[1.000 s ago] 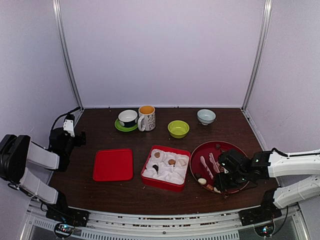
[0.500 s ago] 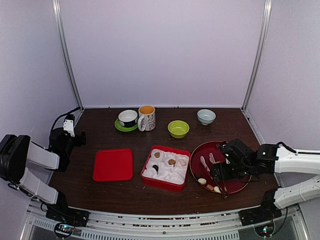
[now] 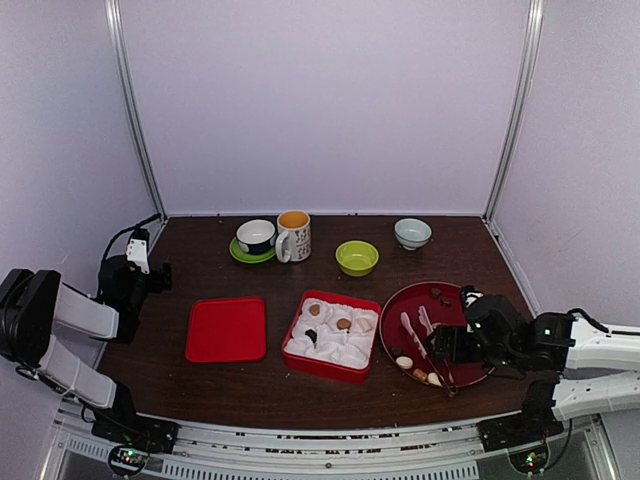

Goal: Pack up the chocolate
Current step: Pick up the clamp from the plate.

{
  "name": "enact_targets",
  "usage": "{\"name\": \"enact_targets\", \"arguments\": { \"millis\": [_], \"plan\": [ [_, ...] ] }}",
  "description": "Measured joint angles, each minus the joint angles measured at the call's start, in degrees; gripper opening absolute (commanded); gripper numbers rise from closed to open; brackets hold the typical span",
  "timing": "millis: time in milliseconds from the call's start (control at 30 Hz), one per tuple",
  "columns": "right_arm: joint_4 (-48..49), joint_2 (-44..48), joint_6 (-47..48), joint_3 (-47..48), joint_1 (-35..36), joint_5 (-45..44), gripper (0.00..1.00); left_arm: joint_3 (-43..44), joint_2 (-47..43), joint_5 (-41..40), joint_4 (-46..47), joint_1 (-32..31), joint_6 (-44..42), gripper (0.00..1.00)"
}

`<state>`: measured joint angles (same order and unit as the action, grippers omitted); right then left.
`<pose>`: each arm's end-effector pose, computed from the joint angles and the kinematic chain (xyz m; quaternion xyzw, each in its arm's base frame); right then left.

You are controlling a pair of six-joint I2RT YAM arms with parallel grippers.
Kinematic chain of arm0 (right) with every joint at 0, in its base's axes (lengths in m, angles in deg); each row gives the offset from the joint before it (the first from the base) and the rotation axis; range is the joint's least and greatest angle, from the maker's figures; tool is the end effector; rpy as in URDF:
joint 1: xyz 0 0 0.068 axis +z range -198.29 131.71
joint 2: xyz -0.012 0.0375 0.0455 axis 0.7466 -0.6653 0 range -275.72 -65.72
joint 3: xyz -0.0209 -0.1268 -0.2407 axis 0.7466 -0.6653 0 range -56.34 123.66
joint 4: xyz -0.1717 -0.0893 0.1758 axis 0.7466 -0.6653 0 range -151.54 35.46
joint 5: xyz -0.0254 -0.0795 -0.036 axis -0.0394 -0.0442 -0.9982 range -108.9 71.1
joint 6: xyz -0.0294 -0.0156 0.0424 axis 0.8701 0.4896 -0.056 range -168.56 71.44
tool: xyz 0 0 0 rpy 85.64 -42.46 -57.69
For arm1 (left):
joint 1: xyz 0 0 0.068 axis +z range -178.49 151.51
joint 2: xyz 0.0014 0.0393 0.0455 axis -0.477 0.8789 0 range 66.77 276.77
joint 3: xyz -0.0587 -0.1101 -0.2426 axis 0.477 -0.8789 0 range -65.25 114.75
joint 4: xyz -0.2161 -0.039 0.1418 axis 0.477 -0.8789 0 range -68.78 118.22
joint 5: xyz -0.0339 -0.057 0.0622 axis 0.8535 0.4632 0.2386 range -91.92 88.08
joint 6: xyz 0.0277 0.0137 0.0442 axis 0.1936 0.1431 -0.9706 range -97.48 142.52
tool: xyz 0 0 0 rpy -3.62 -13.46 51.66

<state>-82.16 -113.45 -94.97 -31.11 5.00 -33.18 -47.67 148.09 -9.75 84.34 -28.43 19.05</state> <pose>0.1034 0.1241 0.1873 -0.0137 0.9336 0.1834 0.3075 0.2506 0.0051 0.1668 -0.0227 0.7518 0.0716 0.6551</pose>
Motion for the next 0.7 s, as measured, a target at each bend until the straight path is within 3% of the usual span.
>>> {"name": "enact_targets", "arguments": {
  "millis": [333, 700],
  "plan": [
    [-3.0, -3.3, -3.3, -0.7, 0.1, -3.8, 1.0, 0.0, 0.0, 0.0, 0.0, 0.0, 0.0, 0.98],
    [-3.1, -1.6, 0.0, 0.1, -0.5, -4.6, 1.0, 0.0, 0.0, 0.0, 0.0, 0.0, 0.0, 0.98]
  ]
}}
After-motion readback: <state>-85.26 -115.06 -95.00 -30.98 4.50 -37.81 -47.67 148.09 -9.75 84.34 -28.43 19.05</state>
